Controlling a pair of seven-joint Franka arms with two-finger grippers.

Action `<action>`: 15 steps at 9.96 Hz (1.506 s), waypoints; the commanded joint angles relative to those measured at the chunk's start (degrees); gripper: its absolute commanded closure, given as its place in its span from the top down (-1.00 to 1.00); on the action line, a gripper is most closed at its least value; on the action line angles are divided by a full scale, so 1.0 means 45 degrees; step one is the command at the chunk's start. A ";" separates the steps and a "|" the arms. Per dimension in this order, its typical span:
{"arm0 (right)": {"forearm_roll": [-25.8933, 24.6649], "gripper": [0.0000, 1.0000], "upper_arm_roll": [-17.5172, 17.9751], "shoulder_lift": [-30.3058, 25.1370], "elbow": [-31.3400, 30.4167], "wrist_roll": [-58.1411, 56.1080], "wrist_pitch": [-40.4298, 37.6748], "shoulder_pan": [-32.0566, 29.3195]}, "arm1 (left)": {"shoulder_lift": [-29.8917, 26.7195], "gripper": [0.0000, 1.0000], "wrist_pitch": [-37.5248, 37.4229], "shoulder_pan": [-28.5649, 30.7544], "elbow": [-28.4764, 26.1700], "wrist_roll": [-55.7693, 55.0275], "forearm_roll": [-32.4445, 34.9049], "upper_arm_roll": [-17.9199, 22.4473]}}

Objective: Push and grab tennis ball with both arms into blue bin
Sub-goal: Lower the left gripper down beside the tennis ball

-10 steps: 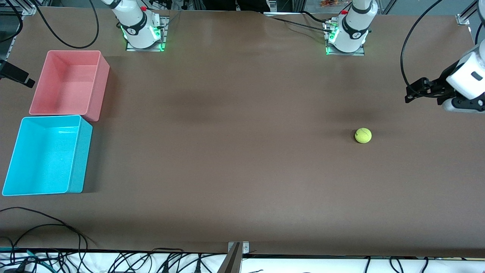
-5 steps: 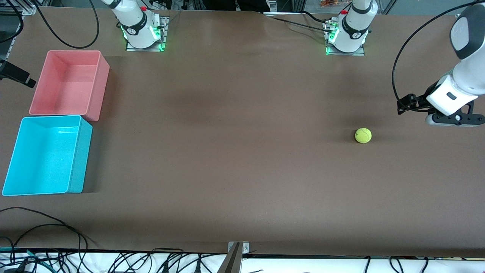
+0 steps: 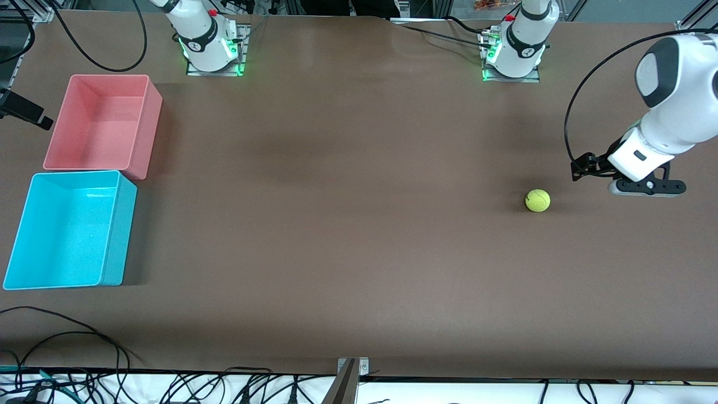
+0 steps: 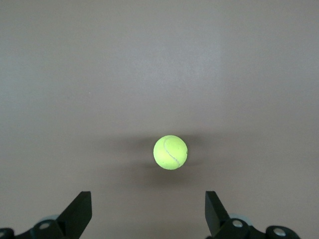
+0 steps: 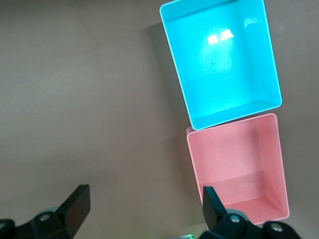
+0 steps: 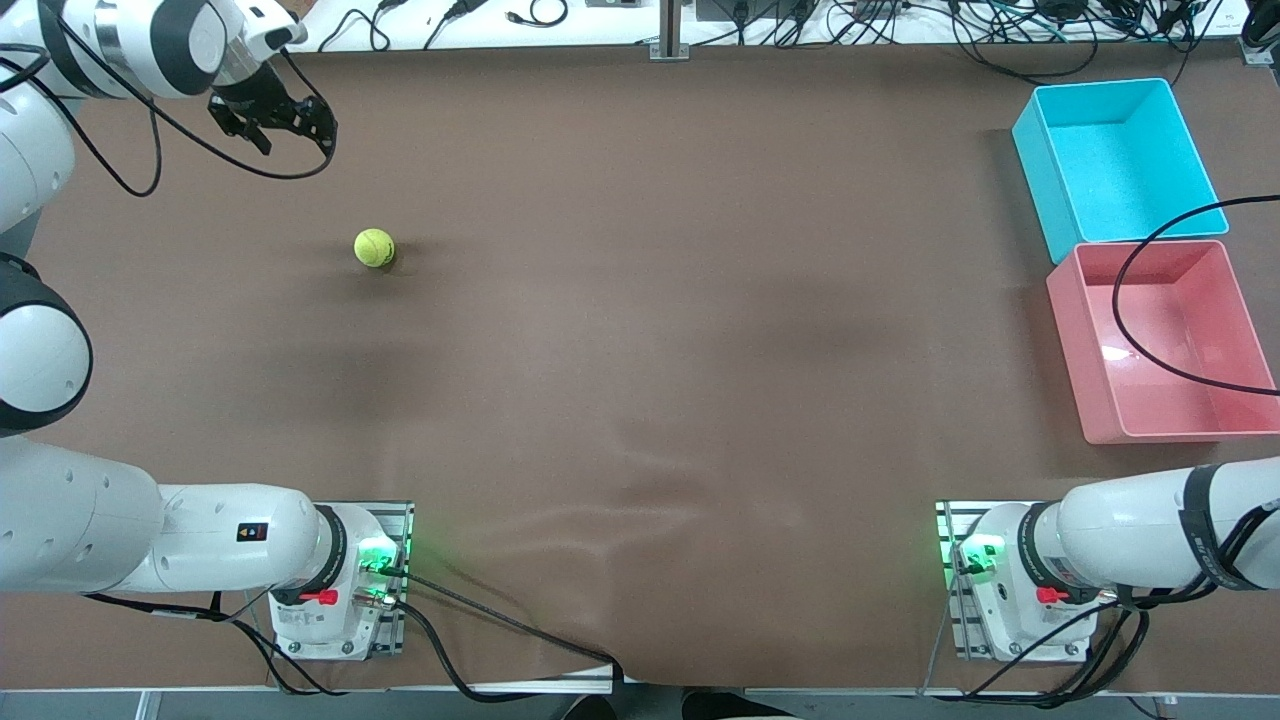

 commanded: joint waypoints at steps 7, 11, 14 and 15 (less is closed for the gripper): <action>0.0241 1.00 -0.0001 0.0046 0.0247 -0.0146 -0.0175 -0.0067 | 0.0155 -1.00 0.3274 -0.0028 -0.3110 0.2876 0.1342 -0.0025; 0.0241 1.00 0.0019 0.0046 0.0247 -0.0146 -0.0194 -0.0067 | 0.0312 -1.00 0.3274 0.0753 -0.3091 0.8826 0.0469 -0.0025; 0.0241 1.00 0.0038 0.0046 0.0247 -0.0127 -0.0194 -0.0067 | 0.0953 -1.00 0.3332 0.0870 -0.2994 1.3130 0.0288 -0.0025; 0.0241 1.00 0.0038 0.0066 0.0247 -0.0127 -0.0175 -0.0067 | 0.1053 -1.00 0.3410 0.0929 -0.3012 1.3604 0.0249 -0.0025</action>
